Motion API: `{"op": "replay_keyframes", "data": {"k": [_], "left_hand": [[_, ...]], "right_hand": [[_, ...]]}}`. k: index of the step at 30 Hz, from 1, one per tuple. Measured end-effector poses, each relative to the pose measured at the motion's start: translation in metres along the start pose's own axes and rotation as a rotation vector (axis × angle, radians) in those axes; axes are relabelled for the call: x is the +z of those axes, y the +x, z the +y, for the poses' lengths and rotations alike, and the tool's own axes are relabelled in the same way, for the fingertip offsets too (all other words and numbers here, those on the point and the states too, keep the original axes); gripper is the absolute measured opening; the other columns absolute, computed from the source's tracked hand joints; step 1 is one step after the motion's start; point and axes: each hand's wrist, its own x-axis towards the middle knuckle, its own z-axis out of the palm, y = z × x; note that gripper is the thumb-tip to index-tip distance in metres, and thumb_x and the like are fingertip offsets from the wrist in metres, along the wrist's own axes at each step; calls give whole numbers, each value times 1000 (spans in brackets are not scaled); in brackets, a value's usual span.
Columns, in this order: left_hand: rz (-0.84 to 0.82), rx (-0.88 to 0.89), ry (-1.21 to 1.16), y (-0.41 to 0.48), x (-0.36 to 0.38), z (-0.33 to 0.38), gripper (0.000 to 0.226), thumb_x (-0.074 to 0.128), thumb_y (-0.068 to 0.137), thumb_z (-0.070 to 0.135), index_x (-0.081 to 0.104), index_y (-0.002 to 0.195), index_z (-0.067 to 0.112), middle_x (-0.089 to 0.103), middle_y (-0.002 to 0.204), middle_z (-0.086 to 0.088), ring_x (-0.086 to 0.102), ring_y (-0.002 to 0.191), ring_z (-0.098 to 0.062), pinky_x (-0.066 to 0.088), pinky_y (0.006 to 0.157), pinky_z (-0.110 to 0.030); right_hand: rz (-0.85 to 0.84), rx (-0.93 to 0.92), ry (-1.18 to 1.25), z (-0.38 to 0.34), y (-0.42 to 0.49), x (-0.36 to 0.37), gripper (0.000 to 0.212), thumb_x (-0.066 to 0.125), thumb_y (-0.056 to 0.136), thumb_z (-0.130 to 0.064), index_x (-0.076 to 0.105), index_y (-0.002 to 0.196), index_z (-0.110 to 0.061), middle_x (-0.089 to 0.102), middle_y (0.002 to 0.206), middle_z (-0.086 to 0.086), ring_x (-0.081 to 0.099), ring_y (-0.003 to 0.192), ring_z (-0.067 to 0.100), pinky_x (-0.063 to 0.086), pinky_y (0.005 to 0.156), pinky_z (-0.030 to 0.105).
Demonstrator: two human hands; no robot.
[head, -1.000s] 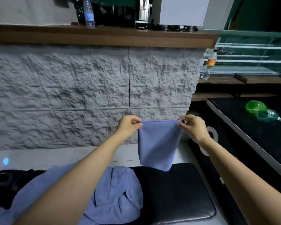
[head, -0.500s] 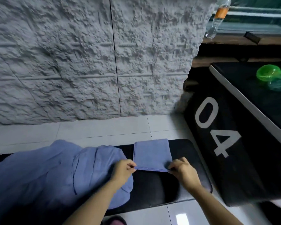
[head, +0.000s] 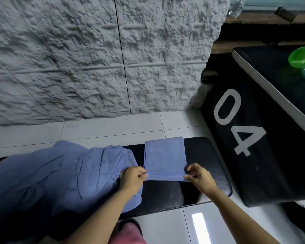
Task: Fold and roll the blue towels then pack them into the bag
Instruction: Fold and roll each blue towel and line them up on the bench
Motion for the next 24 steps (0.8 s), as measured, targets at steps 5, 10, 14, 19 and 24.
{"op": "replay_keyframes", "data": {"k": [5, 10, 14, 19, 24], "left_hand": [[73, -26, 118, 7, 6, 10, 11, 57, 87, 32, 46, 85, 30, 64, 81, 12, 59, 87, -14, 39, 86, -33], [207, 450, 338, 5, 19, -10, 27, 82, 64, 17, 60, 72, 30, 54, 79, 16, 44, 80, -5, 35, 72, -19], [217, 658, 470, 3, 15, -23, 28, 85, 60, 36, 69, 82, 32, 59, 90, 16, 44, 87, -6, 38, 73, -21], [164, 587, 379, -1, 12, -23, 44, 89, 54, 27, 71, 94, 28, 62, 100, 18, 44, 91, -4, 52, 72, -24], [147, 354, 56, -3, 15, -14, 27, 66, 85, 16, 66, 110, 25, 63, 105, 13, 43, 102, -5, 41, 91, -35]], "right_hand": [[132, -89, -232, -11, 1, 12, 20, 66, 82, -35, 48, 86, -28, 56, 85, -14, 50, 86, 14, 43, 67, 32], [397, -543, -643, 0, -8, 28, 16, 68, 74, -18, 59, 83, -27, 57, 84, -9, 46, 74, 20, 31, 60, 31], [458, -716, -744, 15, -11, 28, 21, 58, 79, -22, 69, 96, -23, 65, 100, -8, 47, 81, 21, 25, 63, 32], [343, -663, -667, 17, -10, 25, 26, 52, 83, -30, 68, 104, -28, 64, 108, -13, 46, 94, 16, 24, 69, 27], [242, -295, -277, 4, -13, 21, 30, 64, 89, -25, 62, 114, -40, 61, 104, -25, 41, 95, 5, 26, 78, 17]]}}
